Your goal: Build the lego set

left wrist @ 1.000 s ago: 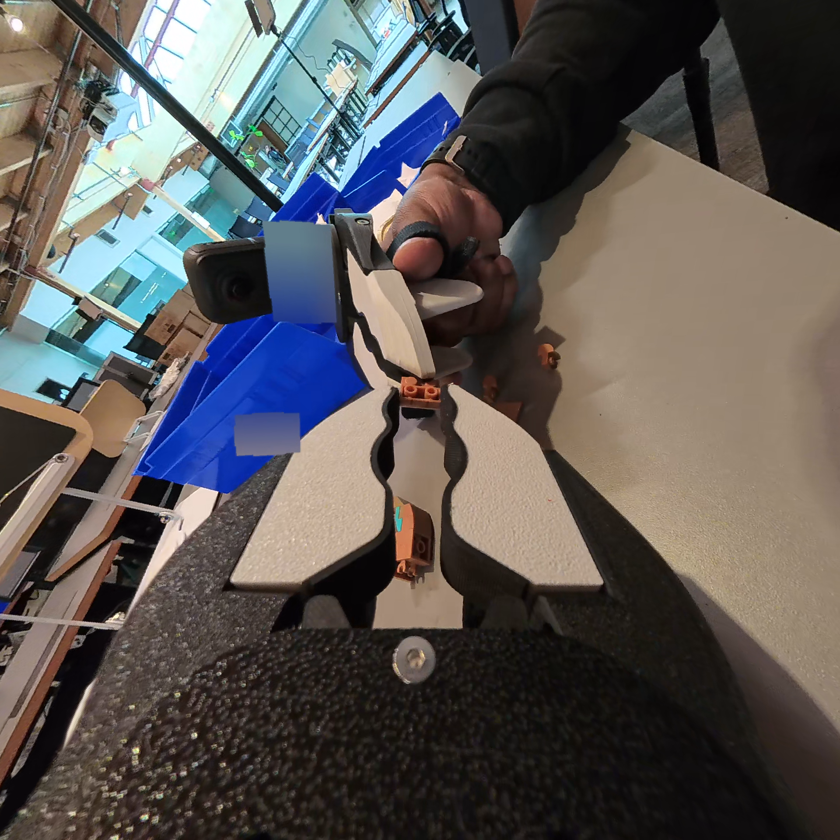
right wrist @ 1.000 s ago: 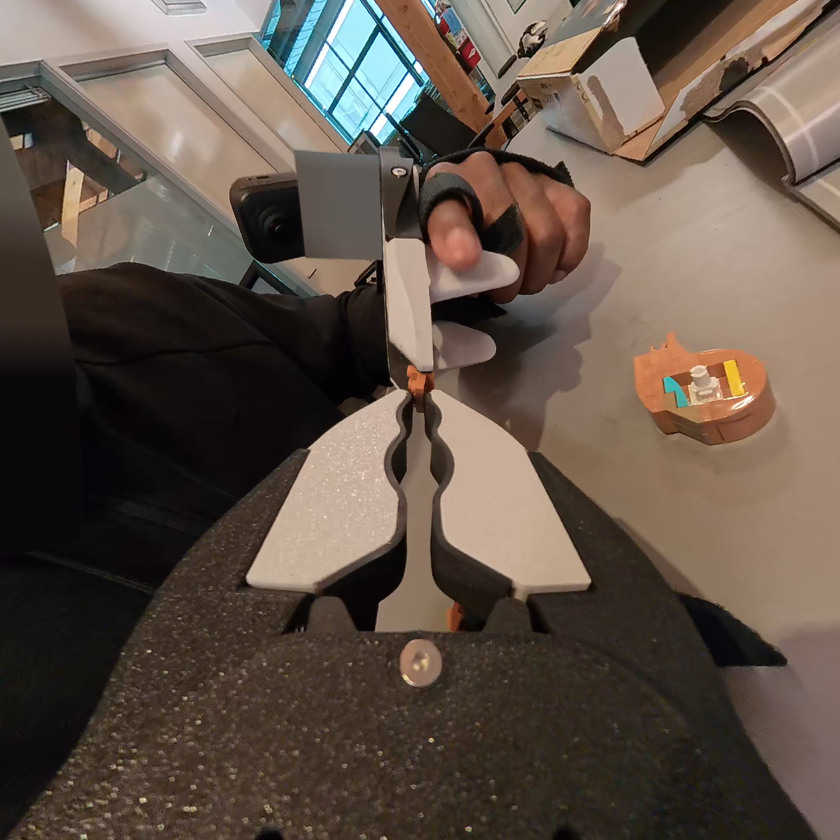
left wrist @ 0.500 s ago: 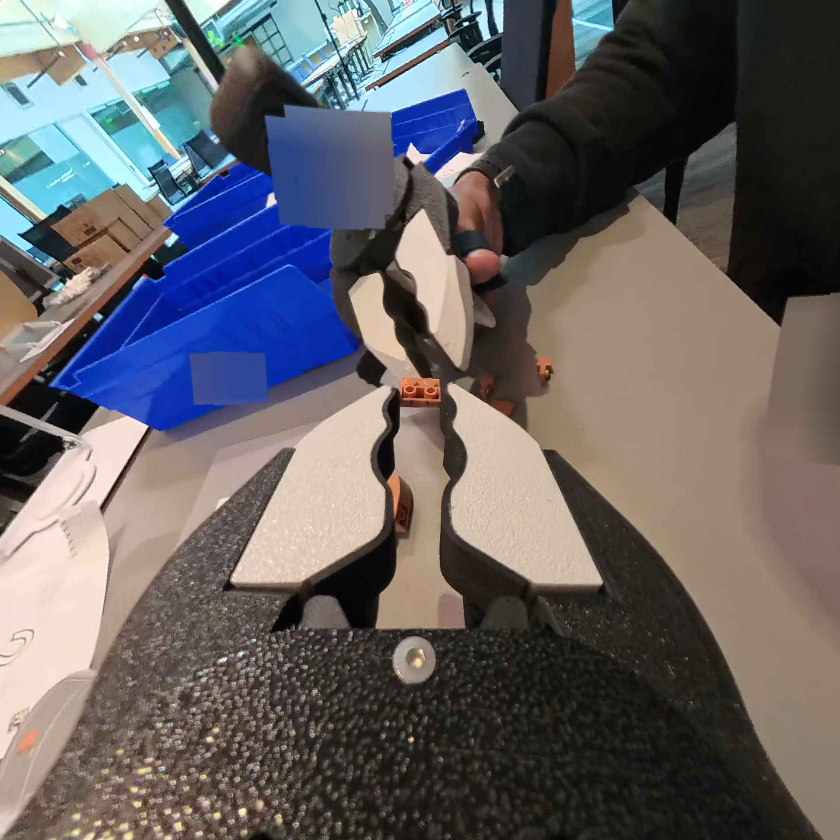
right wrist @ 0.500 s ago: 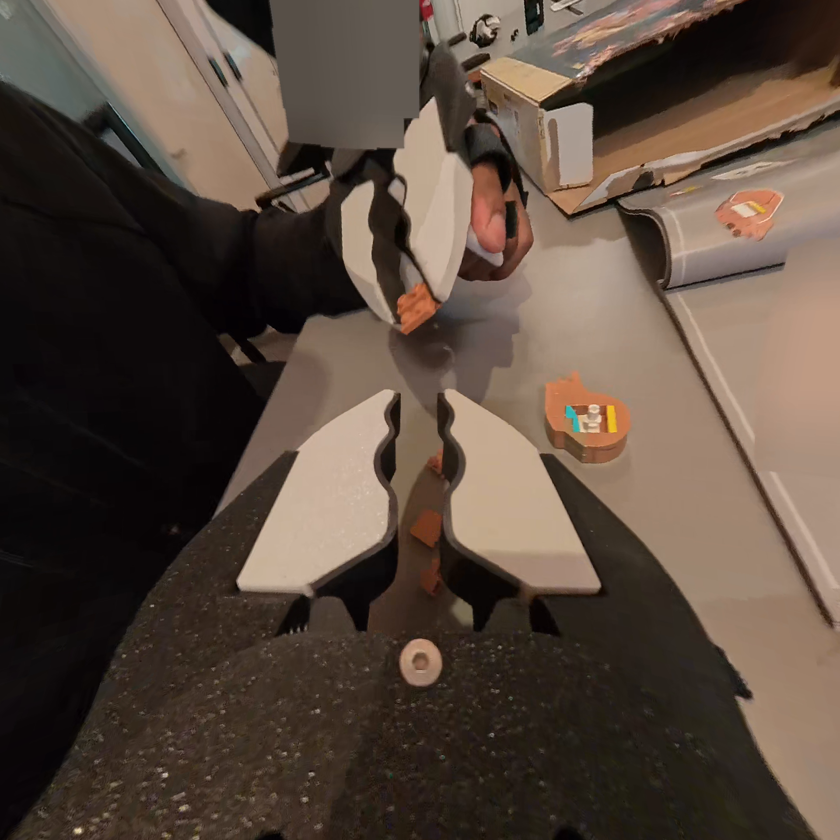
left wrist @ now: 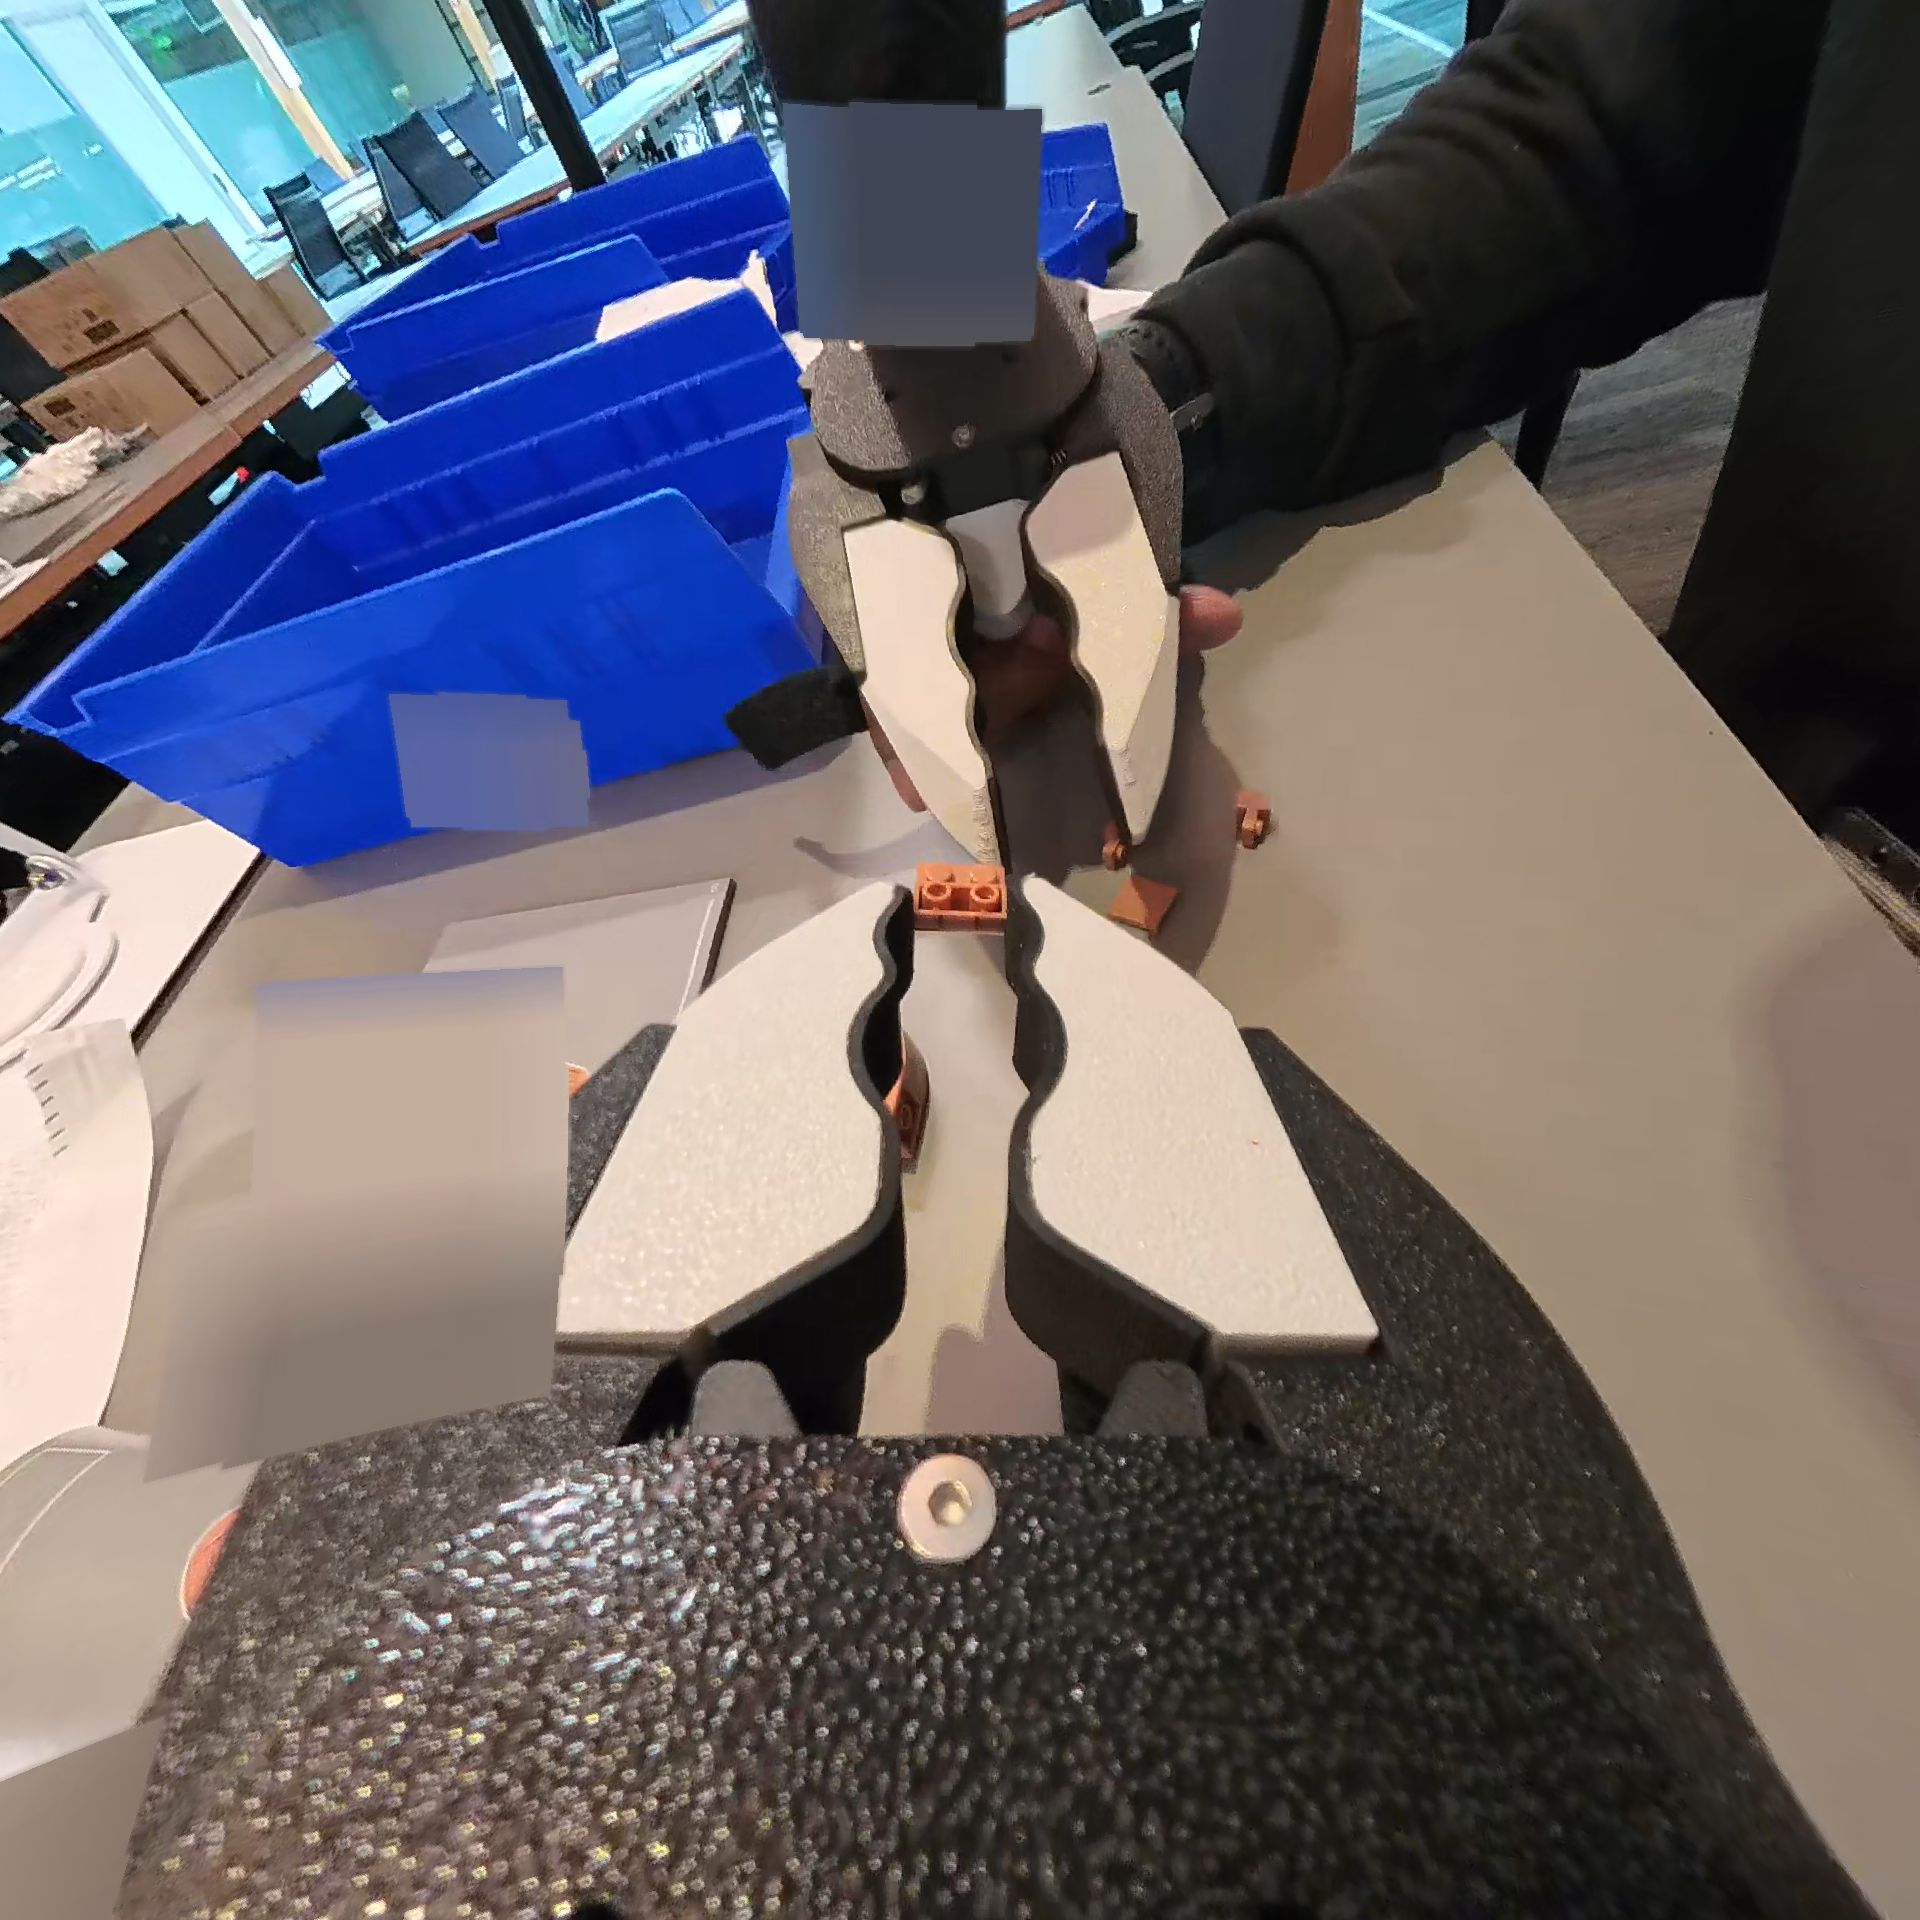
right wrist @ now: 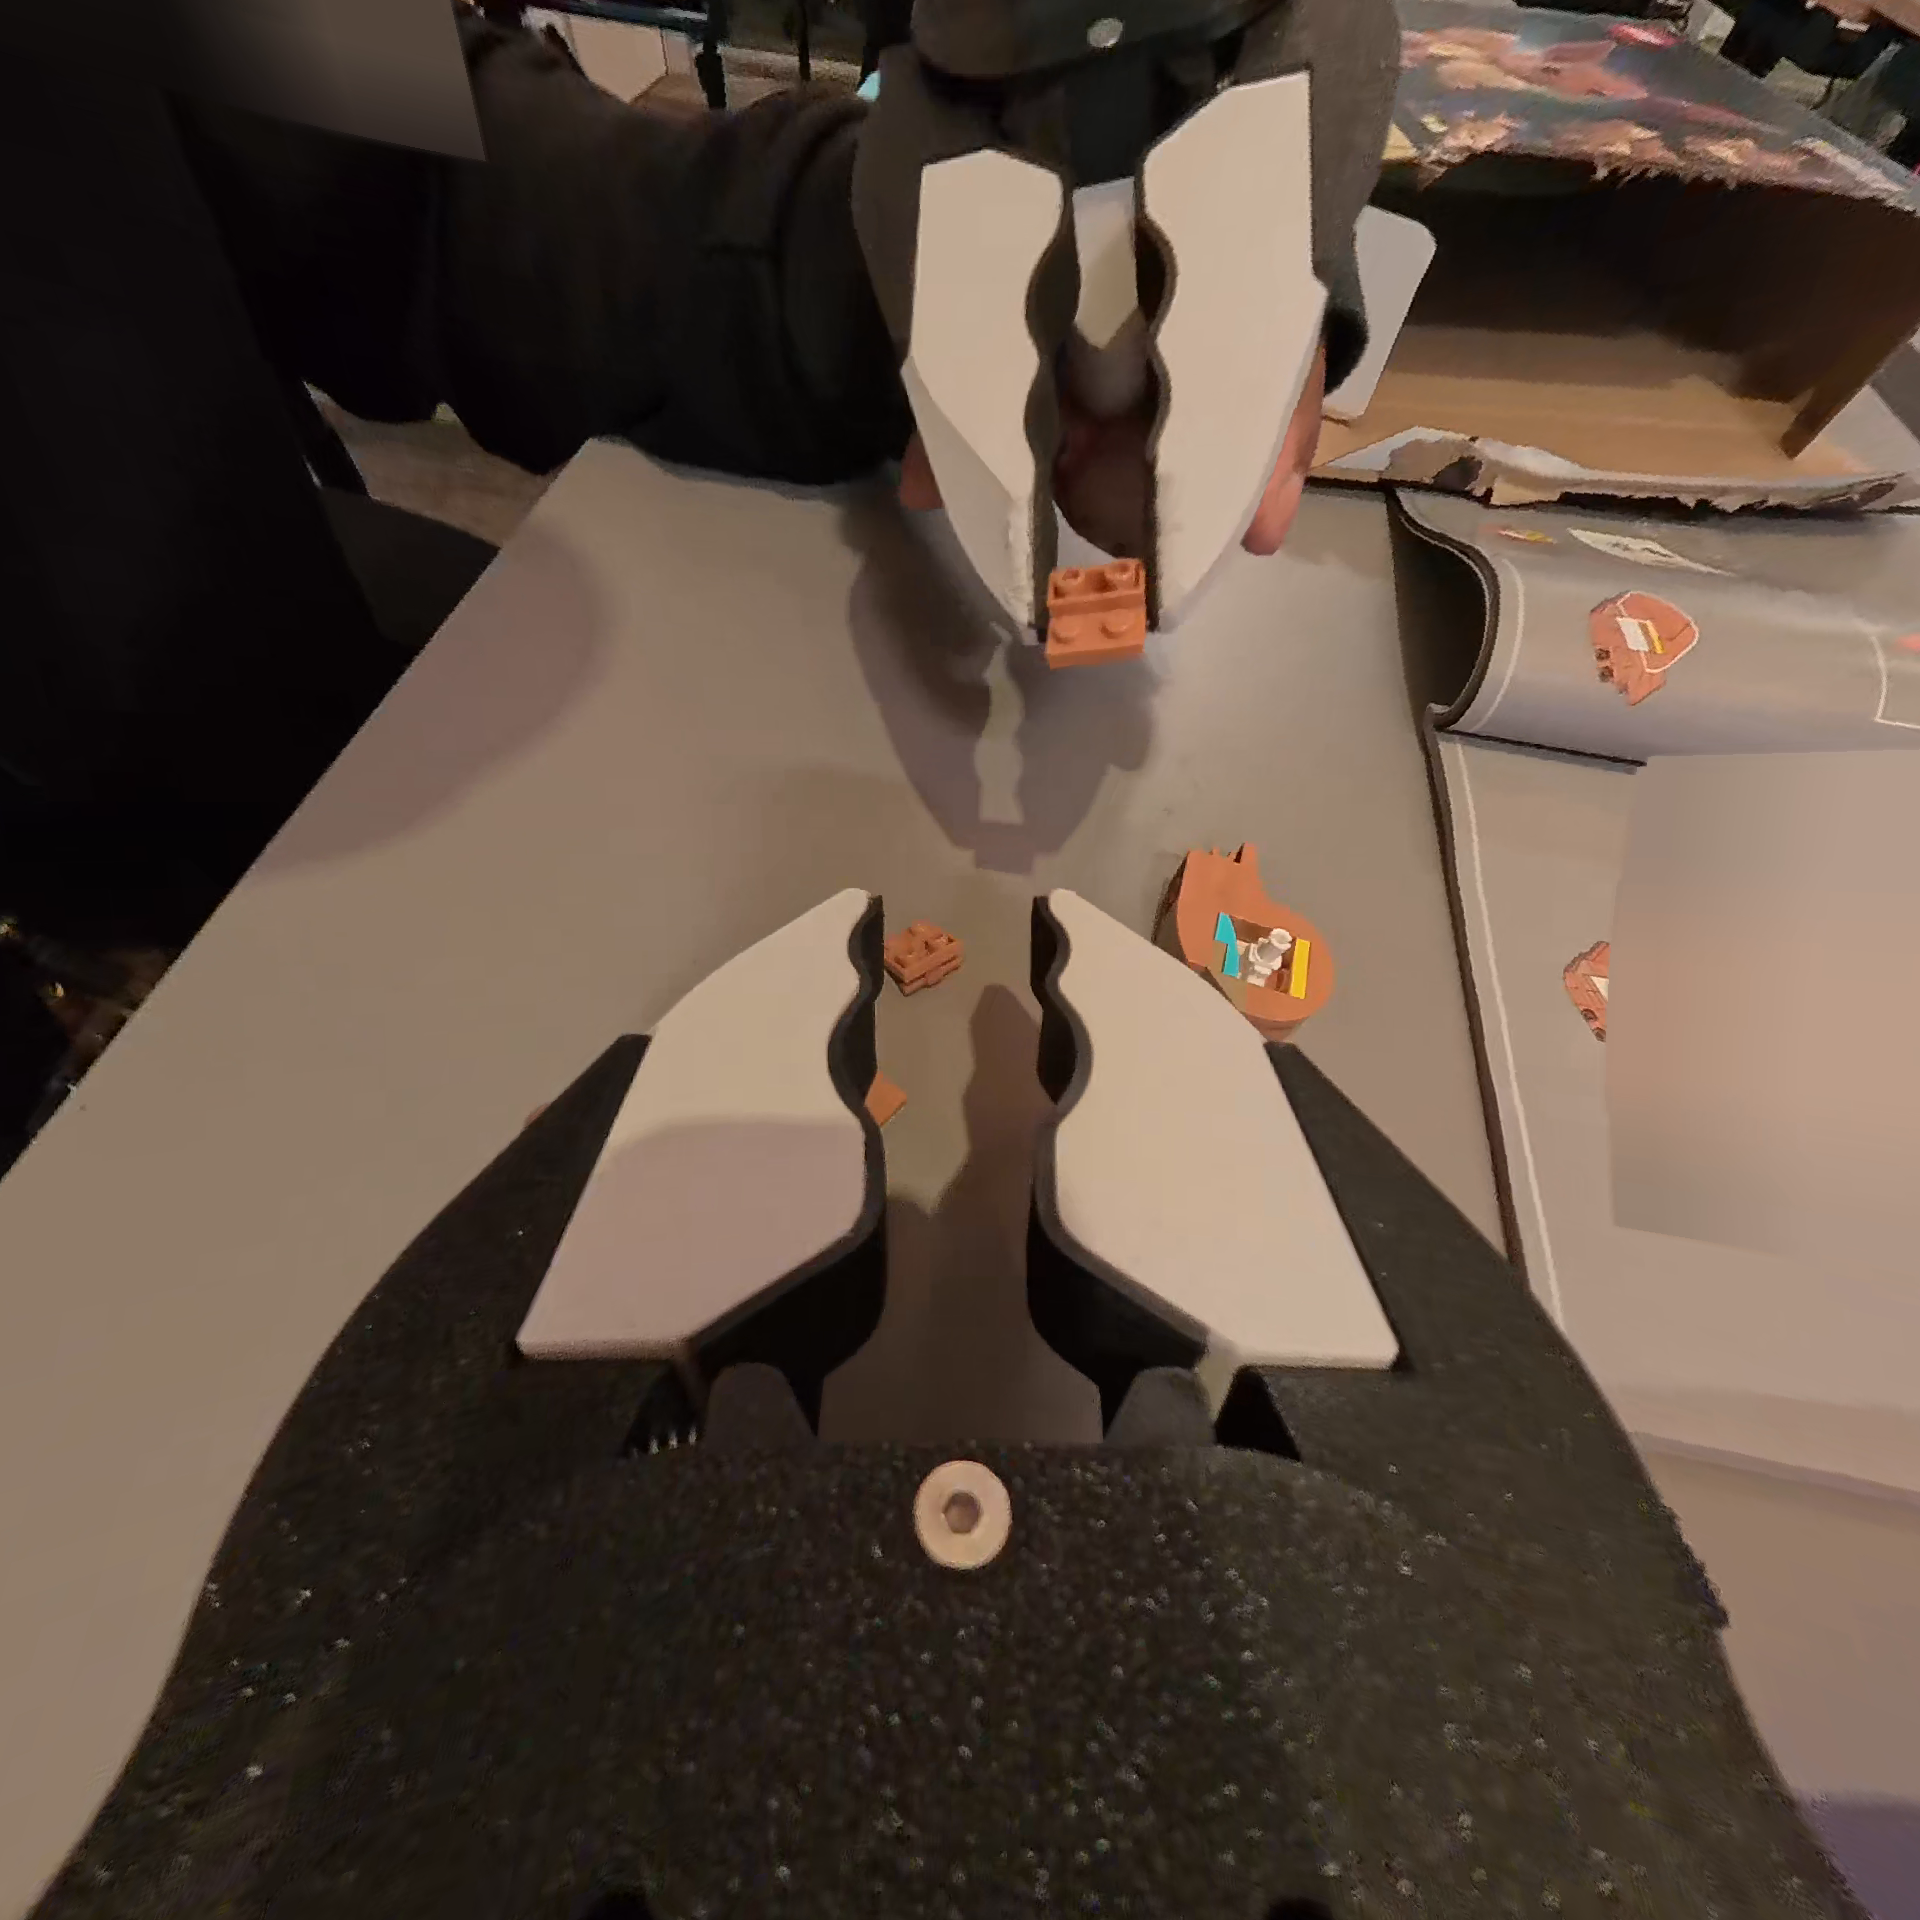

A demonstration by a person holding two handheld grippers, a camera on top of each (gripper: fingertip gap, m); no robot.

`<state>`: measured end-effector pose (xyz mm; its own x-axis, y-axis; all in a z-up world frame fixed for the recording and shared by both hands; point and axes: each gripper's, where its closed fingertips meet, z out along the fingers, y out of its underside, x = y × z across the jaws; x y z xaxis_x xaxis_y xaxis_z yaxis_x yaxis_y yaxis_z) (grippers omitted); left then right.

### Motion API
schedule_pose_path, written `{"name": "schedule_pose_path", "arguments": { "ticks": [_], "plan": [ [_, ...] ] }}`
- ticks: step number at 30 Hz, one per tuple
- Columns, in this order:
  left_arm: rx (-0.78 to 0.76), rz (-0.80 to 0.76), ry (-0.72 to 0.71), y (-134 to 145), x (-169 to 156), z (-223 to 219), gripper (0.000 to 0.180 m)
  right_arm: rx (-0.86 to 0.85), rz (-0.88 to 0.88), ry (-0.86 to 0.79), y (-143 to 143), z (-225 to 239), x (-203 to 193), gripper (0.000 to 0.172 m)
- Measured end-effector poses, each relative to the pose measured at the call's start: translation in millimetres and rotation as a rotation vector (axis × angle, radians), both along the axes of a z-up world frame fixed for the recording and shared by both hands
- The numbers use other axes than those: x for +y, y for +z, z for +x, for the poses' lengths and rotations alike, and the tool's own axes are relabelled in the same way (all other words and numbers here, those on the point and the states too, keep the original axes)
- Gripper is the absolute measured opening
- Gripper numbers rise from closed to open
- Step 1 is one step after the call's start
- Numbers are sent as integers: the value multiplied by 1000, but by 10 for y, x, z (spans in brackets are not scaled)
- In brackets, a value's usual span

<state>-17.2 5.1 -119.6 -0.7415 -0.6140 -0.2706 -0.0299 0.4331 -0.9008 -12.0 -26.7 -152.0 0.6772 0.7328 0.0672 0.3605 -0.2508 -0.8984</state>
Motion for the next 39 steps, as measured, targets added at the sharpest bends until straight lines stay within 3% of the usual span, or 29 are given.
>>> {"name": "schedule_pose_path", "arguments": {
  "ticks": [14,31,39],
  "plan": [
    [206,83,-31,-320,17,-94,16,-211,-94,185,-305,-133,38,27],
    [269,61,-71,-401,-12,-143,16,-175,-266,241,-400,-177,53,25],
    [289,41,-77,-429,-15,-141,16,-148,-295,216,-399,-174,76,6]
  ]
}}
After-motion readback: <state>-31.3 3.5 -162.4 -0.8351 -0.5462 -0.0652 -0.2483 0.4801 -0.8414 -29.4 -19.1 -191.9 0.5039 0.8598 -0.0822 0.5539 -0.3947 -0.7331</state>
